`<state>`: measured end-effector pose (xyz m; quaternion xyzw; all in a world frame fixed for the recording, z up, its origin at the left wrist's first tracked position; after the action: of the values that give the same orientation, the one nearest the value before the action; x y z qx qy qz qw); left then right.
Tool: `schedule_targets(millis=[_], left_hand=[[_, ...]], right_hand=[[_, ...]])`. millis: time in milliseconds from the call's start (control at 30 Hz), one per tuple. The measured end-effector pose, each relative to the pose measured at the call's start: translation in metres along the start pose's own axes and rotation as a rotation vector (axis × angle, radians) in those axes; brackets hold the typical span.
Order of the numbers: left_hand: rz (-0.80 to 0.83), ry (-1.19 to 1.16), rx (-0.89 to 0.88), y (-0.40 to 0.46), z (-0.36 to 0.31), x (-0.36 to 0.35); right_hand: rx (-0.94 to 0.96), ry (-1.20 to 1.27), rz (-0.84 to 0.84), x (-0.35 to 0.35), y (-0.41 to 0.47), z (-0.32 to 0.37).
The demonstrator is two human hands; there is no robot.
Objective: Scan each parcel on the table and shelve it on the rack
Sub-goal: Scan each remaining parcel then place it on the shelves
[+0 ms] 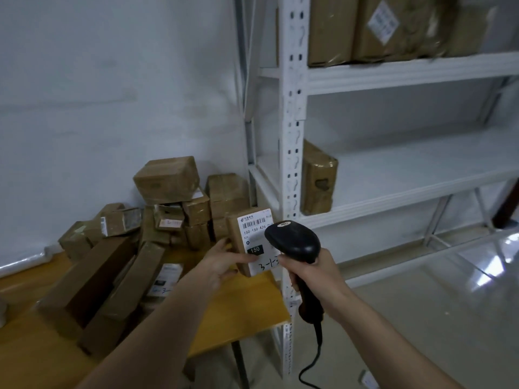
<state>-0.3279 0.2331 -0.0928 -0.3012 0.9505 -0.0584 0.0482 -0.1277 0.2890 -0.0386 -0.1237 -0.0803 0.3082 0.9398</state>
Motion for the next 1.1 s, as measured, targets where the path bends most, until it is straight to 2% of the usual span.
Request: schedule_targets(millis=[267,467,733,933,1100], left_hand=[[0.099,0.008,0.018,-0.024,-0.018,-0.118],[0.17,0.036,-0.032,-0.026,-0.049,-0.186],[0.202,0.088,-0.162,-0.001,-0.115,-0.247],[0.277,0.109,-0.269,0.019,-0.178,-0.288],[0.31,0.115,-0.356,0.021,-0.225,-0.314]], right_hand=[[0.006,0.14,-0.134,0.115,-0.028,-0.007],[0.063,0.222,-0.211,0.172,-0.037,0.006],[0.299,0.293,-0.442,0.225,-0.051,0.061],[0.513,0.219,-0.492,0.244,-0.06,0.111],[0.579,0.238,-0.559,0.255,-0.05,0.141]])
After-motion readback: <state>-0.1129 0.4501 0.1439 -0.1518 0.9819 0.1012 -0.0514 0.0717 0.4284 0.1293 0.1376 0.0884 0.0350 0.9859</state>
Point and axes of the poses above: each hand's wrist, its own y-axis towards the middle knuckle, its own x-axis out of the back of the hand, z = x × y, the point moved 7 cm from there along y, towards the middle knuckle, and after that the axes turned 13 degrees about -x, right-handed, at the moved point
